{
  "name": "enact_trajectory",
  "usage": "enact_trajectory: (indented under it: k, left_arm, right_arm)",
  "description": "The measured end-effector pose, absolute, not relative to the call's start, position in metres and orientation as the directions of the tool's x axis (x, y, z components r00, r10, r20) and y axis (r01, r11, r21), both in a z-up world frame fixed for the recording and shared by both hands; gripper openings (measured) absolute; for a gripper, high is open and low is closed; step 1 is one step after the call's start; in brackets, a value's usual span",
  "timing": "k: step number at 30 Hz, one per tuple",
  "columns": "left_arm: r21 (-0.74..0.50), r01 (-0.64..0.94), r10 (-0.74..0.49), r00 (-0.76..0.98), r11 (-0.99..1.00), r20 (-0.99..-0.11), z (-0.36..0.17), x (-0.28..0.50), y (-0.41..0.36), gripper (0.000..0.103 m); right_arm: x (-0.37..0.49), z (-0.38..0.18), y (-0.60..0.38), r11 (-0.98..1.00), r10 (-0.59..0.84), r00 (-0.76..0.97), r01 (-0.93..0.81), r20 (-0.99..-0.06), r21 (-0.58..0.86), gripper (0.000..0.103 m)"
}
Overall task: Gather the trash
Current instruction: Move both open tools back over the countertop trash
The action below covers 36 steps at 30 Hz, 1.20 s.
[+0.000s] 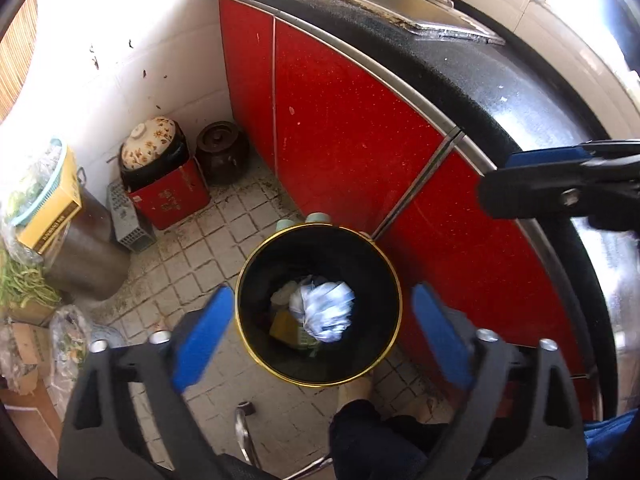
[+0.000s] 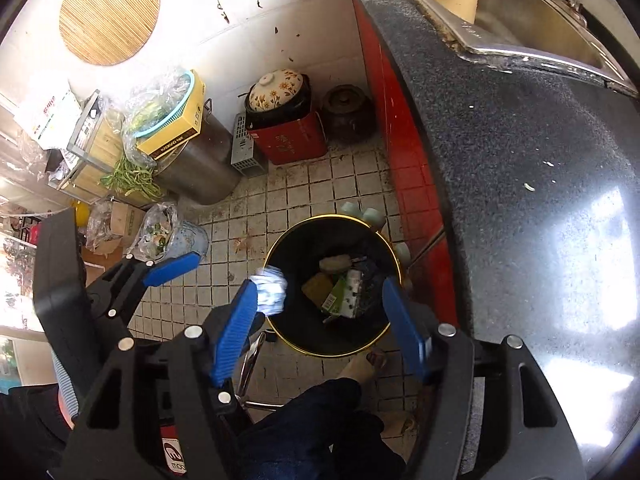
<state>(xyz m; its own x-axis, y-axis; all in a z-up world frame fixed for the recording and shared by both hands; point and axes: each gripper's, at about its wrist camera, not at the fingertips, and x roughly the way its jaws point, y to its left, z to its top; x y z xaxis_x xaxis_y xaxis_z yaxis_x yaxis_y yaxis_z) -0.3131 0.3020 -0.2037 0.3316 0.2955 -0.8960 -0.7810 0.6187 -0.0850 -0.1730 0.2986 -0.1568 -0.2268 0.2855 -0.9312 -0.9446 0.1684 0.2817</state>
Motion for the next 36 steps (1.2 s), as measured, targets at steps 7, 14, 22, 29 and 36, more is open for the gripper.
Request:
enact_trajectory:
  k: [7,14,22,29,36]
  left_arm:
    - [-0.078,-0.768,0.292,0.333,0.636,-0.897,-0.192,-0.302,0.301,0.092]
    - [-0.127,-0.697,0.252,0.415,0.706,-0.874,-0.142,-0.258,0.268,0.093]
    - [-0.174,-0.362,0.057,0.546,0.916,-0.836,-0.096,-0.126,0.17,0.093]
    - [-0.178,-0.089,-0.102,0.545,0.98,-0.832,-0.076,-0.033,0.081,0.093]
    - [-0.199,-0.002,-0.17,0.516,0.98,-0.84,-0.071,0.011,0.037,0.093]
  right_arm:
    - [-0.146,-0.113,0.262,0.205,0.38,-0.224,-0.926,-0.898,0.318,0.064]
    - [-0.091,-0.046,0.182,0.327,0.52,-0.08,-0.901,-0.851,0.285,0.073]
    - [-0.012,-0.006,0.023,0.682,0.493,0.254,-0.707,-0.832,0.189,0.077]
    - [0.014,0.003,-0.116,0.875,0.371,0.421,-0.458,-0.828,0.159,0.077]
    - [0.022,-0.011,-0.185,0.931,0.305,0.457,-0.328,-0.835,0.16,0.077]
